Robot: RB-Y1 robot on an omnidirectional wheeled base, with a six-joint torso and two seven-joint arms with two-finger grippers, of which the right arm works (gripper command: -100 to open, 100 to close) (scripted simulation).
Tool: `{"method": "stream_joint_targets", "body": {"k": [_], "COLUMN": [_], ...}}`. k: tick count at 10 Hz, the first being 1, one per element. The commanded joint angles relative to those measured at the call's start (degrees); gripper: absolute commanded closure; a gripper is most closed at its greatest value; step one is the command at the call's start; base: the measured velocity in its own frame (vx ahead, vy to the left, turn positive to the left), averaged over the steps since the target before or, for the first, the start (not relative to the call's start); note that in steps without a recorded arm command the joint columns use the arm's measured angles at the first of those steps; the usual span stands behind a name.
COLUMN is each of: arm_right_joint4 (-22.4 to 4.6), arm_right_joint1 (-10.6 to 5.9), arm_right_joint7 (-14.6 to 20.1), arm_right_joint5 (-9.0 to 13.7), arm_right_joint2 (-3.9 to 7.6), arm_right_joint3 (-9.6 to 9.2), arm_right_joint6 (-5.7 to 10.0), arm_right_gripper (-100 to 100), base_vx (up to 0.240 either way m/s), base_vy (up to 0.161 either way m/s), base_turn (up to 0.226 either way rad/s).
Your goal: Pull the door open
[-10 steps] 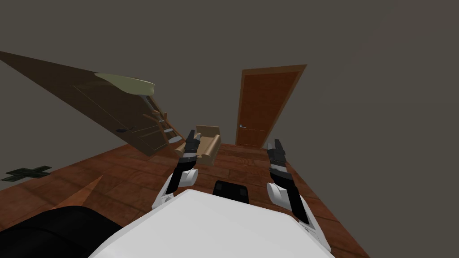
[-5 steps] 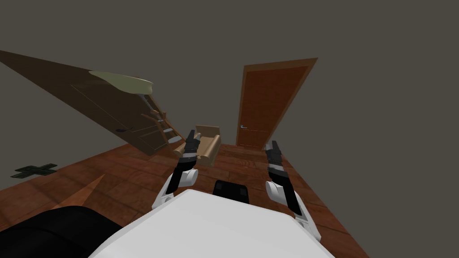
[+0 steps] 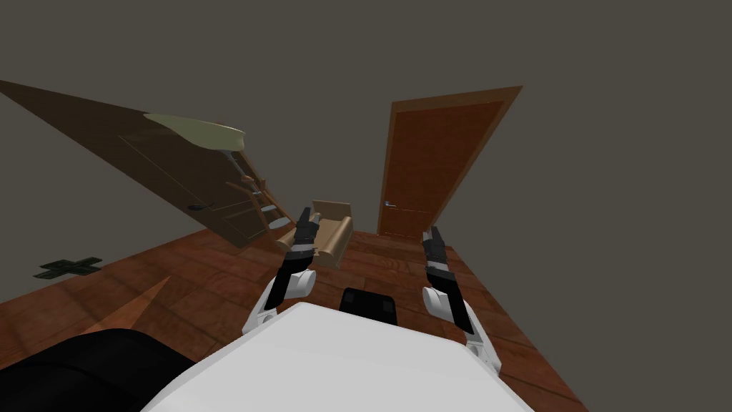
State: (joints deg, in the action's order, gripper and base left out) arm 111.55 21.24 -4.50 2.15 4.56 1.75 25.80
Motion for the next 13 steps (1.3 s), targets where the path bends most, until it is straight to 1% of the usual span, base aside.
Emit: {"method": "stream_joint_targets", "body": {"k": [1,5,13], "arm_right_joint4": [-2.7,-8.85,-22.27], "arm_right_joint1": [-1.08,-3.72,-9.66], "arm_right_joint7": [-0.14,-0.3,-0.65], "arm_right_joint5": [0.1,0.51,1.43], "arm_right_joint2": [0.06,0.4,0.8], "arm_right_joint3": [0.36,1.47,3.97], "arm_right_joint6": [0.9,2.58,6.37], "arm_right_gripper": [-100,-100,-100], "base_vx": [0.103,0.088,0.098], "base_vy": [-0.023,-0.021,-0.023], "base_turn": [0.044,0.049,0.055]}}
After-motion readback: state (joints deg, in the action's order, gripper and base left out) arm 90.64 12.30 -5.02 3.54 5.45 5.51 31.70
